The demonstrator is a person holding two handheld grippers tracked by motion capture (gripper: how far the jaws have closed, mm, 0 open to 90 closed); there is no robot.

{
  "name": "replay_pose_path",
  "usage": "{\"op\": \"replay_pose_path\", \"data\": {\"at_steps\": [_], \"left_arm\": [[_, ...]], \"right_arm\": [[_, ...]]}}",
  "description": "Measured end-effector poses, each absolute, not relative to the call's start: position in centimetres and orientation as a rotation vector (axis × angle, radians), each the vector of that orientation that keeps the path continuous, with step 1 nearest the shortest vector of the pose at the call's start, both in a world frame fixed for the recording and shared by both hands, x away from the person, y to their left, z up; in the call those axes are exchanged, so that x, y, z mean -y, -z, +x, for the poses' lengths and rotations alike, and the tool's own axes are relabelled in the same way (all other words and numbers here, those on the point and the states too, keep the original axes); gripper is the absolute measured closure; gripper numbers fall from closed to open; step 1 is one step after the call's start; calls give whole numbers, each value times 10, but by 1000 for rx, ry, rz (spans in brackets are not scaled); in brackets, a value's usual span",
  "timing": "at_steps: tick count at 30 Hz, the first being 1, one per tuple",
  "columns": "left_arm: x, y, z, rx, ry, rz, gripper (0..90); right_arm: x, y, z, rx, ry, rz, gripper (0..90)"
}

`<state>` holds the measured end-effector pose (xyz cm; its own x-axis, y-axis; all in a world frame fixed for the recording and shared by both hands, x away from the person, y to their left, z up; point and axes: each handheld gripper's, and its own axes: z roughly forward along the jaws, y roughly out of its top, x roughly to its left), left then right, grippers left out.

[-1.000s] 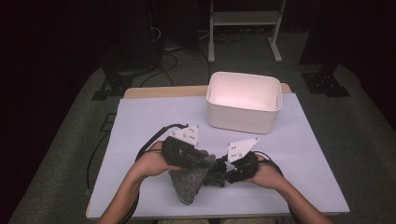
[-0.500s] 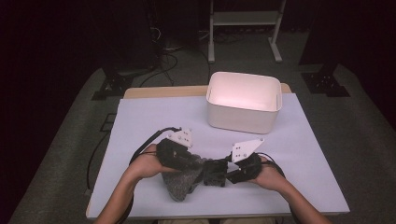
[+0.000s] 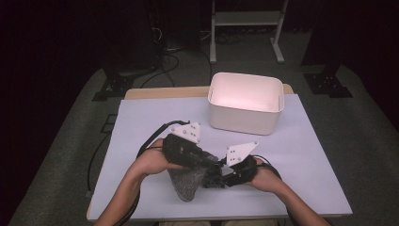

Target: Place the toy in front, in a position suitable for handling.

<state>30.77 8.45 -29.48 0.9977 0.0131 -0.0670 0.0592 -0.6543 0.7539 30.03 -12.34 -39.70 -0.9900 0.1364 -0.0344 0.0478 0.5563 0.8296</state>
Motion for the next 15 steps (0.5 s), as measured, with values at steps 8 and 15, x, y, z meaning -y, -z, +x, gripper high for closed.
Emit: {"op": "replay_pose_path", "data": {"at_steps": [8, 15], "left_arm": [[-86, 304, 309, -83, 80, 2311, 801], [-75, 307, 308, -50, 98, 2340, 800]], "right_arm": [[129, 402, 302, -2681, -1469, 181, 553], [125, 402, 299, -2667, -1450, 156, 560]]}}
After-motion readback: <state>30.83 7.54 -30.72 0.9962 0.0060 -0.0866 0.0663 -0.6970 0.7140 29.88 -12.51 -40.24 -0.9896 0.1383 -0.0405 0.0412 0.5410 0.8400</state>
